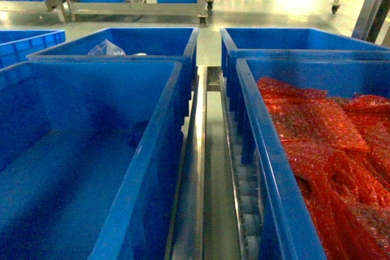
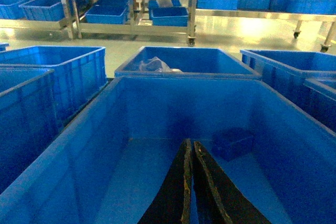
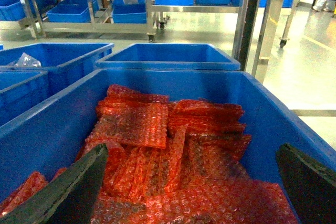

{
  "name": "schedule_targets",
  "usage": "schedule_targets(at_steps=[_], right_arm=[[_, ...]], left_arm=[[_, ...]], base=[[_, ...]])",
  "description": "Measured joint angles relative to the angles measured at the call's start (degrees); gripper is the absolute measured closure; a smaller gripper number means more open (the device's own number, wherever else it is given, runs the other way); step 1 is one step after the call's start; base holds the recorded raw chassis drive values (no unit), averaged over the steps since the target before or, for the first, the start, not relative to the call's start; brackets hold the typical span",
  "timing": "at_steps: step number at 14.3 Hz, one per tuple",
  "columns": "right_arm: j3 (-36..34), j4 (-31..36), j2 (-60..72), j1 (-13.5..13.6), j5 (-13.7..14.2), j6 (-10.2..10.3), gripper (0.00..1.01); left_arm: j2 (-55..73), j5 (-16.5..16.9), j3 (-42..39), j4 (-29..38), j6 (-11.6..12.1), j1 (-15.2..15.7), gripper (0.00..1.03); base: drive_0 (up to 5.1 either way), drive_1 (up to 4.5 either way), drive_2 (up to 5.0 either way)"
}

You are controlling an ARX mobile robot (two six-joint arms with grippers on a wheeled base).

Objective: Pick blue part to blue bin on bottom shelf

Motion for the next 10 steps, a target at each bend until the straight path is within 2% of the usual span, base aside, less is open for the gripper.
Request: schedule_targets(at_steps=[3, 5, 10], right_arm=[[0.0, 0.0, 0.0, 0.0, 0.0, 0.0, 0.03], [0.0, 0.0, 0.0, 0.0, 0.0, 0.0, 0.03], [0.0, 0.0, 0.0, 0.0, 0.0, 0.0, 0.03]], left_arm=[[-3.2, 0.0, 0.0, -3.2, 0.0, 0.0, 1.01], [-12.4, 0.0, 0.0, -13.6, 0.0, 0.0, 1.01], [-12.8, 0.0, 0.0, -13.5, 0.1, 0.0, 1.01]], base=[[0.0, 0.0, 0.0], [0.0, 0.0, 0.0], [0.0, 0.0, 0.0]])
